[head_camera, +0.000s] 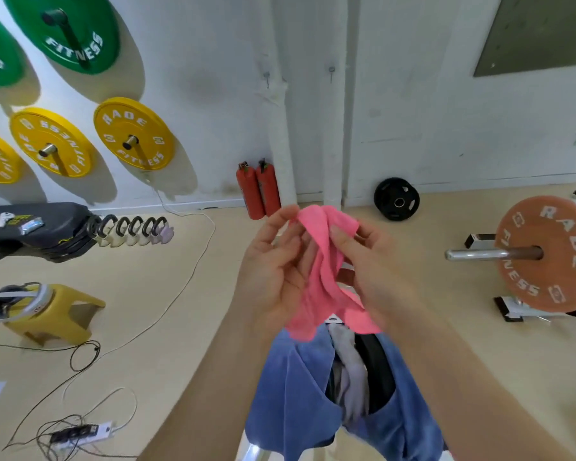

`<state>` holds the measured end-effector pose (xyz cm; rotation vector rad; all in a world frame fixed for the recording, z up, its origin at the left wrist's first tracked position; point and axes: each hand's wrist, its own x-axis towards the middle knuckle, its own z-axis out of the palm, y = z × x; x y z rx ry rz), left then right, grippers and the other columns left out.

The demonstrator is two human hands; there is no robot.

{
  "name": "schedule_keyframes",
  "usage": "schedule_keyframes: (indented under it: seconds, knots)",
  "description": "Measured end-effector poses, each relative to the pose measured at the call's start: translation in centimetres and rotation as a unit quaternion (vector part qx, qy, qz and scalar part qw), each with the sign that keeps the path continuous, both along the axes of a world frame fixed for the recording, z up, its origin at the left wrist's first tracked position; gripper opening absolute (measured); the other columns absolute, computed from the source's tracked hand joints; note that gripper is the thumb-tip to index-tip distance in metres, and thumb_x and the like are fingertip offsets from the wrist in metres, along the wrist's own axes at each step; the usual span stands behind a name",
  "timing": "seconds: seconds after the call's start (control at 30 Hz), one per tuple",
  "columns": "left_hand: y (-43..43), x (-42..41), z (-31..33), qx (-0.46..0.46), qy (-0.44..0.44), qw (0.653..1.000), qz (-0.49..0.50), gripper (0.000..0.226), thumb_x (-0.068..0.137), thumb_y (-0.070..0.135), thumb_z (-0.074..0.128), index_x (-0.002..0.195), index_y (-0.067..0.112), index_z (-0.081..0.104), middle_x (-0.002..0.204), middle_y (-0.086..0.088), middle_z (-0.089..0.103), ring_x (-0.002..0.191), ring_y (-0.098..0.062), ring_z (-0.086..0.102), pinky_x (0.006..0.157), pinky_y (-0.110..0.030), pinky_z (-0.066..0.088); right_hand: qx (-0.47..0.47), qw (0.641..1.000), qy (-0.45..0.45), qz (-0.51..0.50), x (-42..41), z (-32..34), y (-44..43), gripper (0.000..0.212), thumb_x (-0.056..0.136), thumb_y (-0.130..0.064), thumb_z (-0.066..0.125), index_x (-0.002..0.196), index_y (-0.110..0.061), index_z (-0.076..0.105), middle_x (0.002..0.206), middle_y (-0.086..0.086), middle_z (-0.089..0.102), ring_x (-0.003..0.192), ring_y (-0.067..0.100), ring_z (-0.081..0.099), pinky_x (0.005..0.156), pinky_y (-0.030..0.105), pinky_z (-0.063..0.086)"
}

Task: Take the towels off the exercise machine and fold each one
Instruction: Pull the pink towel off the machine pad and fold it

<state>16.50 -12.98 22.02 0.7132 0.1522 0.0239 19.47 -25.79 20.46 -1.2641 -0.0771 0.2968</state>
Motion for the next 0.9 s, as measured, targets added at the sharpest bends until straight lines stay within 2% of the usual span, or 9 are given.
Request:
schedule_keyframes:
  seconds: [0.1, 0.2, 0.4, 0.53, 0.6, 0.67, 0.73, 0.8, 0.9]
  knots:
    - [-0.5, -0.7, 0.2, 0.234, -0.072, 0.97, -0.002, 0.051, 0.084, -0.025, 0.035, 0.106, 0.009, 0.066, 0.107, -0.005, 0.072, 0.104, -0.015, 0.066, 0.085, -0.022, 0.053, 0.034, 0.997, 0.047, -0.049, -0.2, -0.1, 0.9, 0.021, 0.097, -0.018, 0.053, 0.093, -0.026, 0.073, 0.084, 0.003, 0.074, 0.083, 0.018, 0.07, 0.074, 0.035, 0.056]
    - [-0.2, -1.3, 0.5, 0.522, -0.123, 0.841, 0.063, 0.052, 0.078, -0.02, 0.052, 0.105, 0.02, 0.069, 0.11, 0.007, 0.068, 0.103, 0.001, 0.062, 0.083, -0.013, 0.048, 0.034, 0.997, 0.059, -0.041, -0.1, -0.1, 1.3, 0.021, 0.096, -0.018, 0.057, 0.092, -0.027, 0.075, 0.091, 0.011, 0.075, 0.09, 0.025, 0.069, 0.087, 0.043, 0.055]
    - [0.9, -1.7, -0.1, 0.716, -0.176, 0.665, 0.119, 0.015, 0.069, 0.018, 0.071, 0.084, 0.02, 0.075, 0.09, 0.006, 0.06, 0.081, -0.001, 0.055, 0.077, -0.021, 0.049, 0.03, 0.998, 0.054, 0.026, -0.6, 0.6, 0.7, 0.021, 0.096, -0.018, 0.054, 0.092, -0.006, 0.071, 0.075, 0.011, 0.069, 0.06, 0.013, 0.064, 0.054, 0.021, 0.053]
    - [1.6, -2.0, 0.7, 0.689, -0.159, 0.689, 0.161, 0.004, 0.076, 0.021, 0.066, 0.079, 0.019, 0.065, 0.098, 0.0, 0.055, 0.094, -0.001, 0.052, 0.086, -0.017, 0.042, 0.02, 0.998, 0.033, 0.055, -0.5, 0.7, 0.1, 0.021, 0.095, -0.016, 0.054, 0.087, -0.01, 0.073, 0.069, 0.002, 0.069, 0.059, 0.008, 0.061, 0.056, 0.02, 0.049]
    - [1.9, -2.6, 1.7, 0.594, -0.157, 0.779, 0.122, 0.006, 0.084, 0.019, 0.058, 0.083, 0.024, 0.056, 0.093, -0.007, 0.059, 0.09, -0.015, 0.057, 0.084, -0.027, 0.046, 0.005, 0.997, 0.027, 0.07, -0.3, 0.6, -0.2, 0.024, 0.095, -0.015, 0.053, 0.085, -0.011, 0.075, 0.073, 0.004, 0.069, 0.064, 0.01, 0.061, 0.058, 0.022, 0.049]
    - [2.0, -3.1, 2.8, 0.513, -0.125, 0.845, 0.082, 0.013, 0.09, 0.018, 0.05, 0.085, 0.03, 0.052, 0.076, -0.01, 0.054, 0.068, -0.022, 0.048, 0.065, -0.029, 0.041, -0.005, 0.996, 0.028, 0.087, -0.4, 0.9, -0.5, 0.035, 0.096, -0.013, 0.049, 0.074, -0.015, 0.076, 0.064, 0.0, 0.066, 0.056, 0.007, 0.057, 0.052, 0.019, 0.046]
    - [2.2, -3.4, 3.5, 0.539, -0.094, 0.836, 0.05, 0.019, 0.094, 0.014, 0.048, 0.093, 0.032, 0.054, 0.074, -0.006, 0.048, 0.065, -0.014, 0.042, 0.059, -0.022, 0.036, -0.009, 0.995, 0.022, 0.099, -0.6, 1.2, -0.5, 0.039, 0.096, -0.012, 0.05, 0.065, -0.018, 0.073, 0.057, -0.004, 0.059, 0.052, 0.007, 0.05, 0.05, 0.02, 0.039]
    - [2.7, -3.7, 4.0, 0.539, -0.079, 0.838, -0.025, 0.025, 0.085, 0.014, 0.057, 0.105, 0.028, 0.059, 0.081, -0.003, 0.051, 0.071, -0.01, 0.047, 0.064, -0.016, 0.04, 0.005, 0.994, 0.026, 0.102, -0.9, 1.5, -0.3, 0.026, 0.094, -0.012, 0.055, 0.075, -0.014, 0.073, 0.067, 0.003, 0.062, 0.062, 0.013, 0.053, 0.058, 0.026, 0.041]
    - [3.6, -4.2, 4.6, 0.541, -0.084, 0.831, -0.1, 0.027, 0.071, 0.009, 0.07, 0.096, 0.02, 0.069, 0.084, 0.001, 0.065, 0.08, -0.006, 0.059, 0.073, -0.016, 0.047, 0.052, 0.991, 0.085, 0.088, -1.3, 1.4, 0.4, 0.021, 0.093, -0.013, 0.055, 0.082, -0.005, 0.071, 0.074, 0.01, 0.066, 0.068, 0.018, 0.059, 0.066, 0.029, 0.048]
